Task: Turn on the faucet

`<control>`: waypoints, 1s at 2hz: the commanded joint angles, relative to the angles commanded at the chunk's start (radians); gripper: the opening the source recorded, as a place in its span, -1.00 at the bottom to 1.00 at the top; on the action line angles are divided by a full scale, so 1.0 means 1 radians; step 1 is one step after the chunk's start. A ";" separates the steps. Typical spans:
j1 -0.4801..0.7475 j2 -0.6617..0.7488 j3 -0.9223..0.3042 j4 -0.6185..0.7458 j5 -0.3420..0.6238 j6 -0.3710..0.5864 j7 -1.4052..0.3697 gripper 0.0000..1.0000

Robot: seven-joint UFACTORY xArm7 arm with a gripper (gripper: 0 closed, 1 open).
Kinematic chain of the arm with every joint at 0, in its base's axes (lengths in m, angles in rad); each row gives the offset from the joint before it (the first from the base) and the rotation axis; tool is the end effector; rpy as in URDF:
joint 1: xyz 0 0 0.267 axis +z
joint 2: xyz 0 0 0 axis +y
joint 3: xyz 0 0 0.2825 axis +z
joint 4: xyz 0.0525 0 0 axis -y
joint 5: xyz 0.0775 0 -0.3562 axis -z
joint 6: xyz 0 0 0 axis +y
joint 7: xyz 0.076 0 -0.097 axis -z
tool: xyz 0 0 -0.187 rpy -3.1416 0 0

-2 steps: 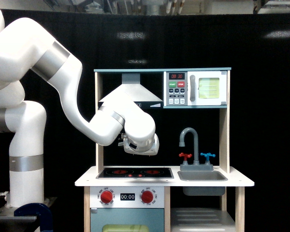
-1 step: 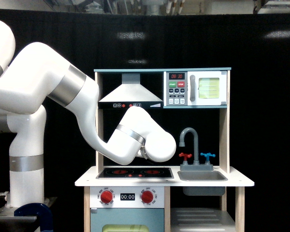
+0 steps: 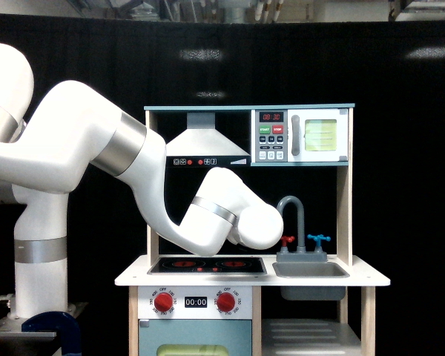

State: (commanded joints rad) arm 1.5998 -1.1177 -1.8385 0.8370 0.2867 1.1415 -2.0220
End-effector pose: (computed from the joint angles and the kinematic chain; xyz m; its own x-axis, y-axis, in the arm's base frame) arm 0.3620 0.1623 0.1552 0.0063 0.1218 0.9925 0.9743 0.2229 -0.0336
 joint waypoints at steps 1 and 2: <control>0.069 -0.054 0.106 -0.106 0.030 -0.208 0.075 1.00; 0.274 -0.129 0.117 -0.052 0.026 -0.375 0.127 1.00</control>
State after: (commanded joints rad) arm 1.8739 -1.2463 -1.7213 0.7852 0.3127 0.7668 -1.8952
